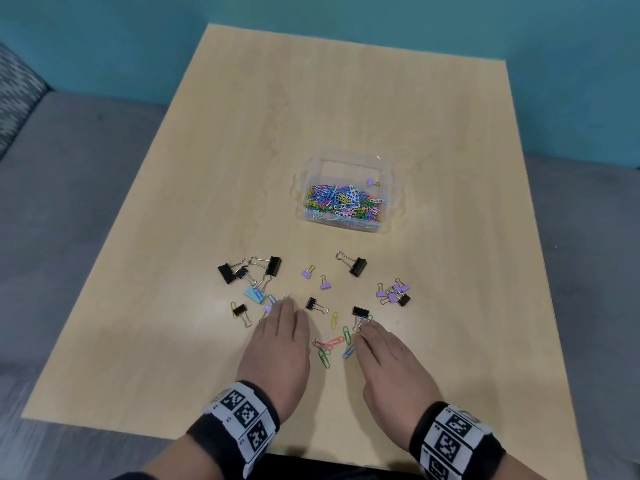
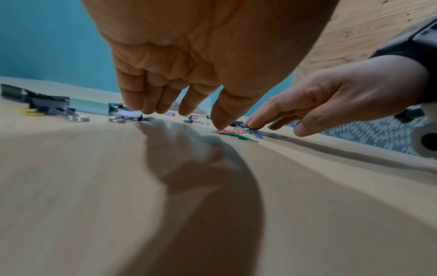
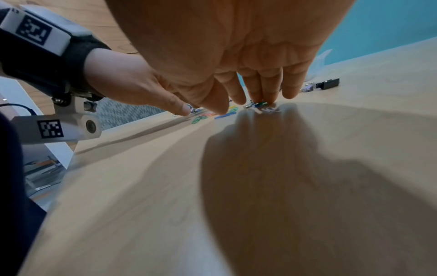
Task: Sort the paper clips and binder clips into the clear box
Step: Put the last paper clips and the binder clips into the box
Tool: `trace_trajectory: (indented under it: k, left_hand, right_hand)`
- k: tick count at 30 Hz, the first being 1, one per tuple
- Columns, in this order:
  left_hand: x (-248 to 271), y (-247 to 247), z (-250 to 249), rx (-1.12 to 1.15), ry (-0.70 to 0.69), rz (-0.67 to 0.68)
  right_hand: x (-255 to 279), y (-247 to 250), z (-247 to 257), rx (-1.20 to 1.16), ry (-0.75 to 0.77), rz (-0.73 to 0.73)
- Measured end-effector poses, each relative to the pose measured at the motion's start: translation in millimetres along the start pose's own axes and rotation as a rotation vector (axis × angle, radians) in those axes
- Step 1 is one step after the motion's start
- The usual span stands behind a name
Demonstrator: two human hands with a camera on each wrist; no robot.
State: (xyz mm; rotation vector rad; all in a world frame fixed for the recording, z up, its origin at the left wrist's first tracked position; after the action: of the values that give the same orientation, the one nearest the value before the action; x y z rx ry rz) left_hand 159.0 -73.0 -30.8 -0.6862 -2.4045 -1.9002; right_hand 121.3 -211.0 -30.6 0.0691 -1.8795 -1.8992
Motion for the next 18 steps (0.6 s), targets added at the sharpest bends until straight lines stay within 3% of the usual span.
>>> trace_trajectory:
  k: [7, 18]
  left_hand:
    - [-5.5, 1.1, 6.6, -0.049, -0.023, -0.028]
    - [17.3, -9.1, -27.6, 0.042, -0.311, 0.023]
  right_hand:
    - [0.6, -3.4, 0.5, 0.047, 0.046, 0.008]
    - [10.6, 3.8, 24.1, 0.002, 0.199, 0.0]
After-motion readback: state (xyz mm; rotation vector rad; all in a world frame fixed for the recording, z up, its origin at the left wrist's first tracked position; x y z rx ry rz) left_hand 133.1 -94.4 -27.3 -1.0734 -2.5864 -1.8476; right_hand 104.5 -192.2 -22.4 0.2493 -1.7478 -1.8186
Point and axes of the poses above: each hand's wrist, its own x-axis away from the middle knuckle, its own y-axis out of the back of the hand, z = x × y, the point moved 10 cm from there along -x, towards the middle knuckle, and after that the axes turned 10 degrees about x, right-handed, at the moved point
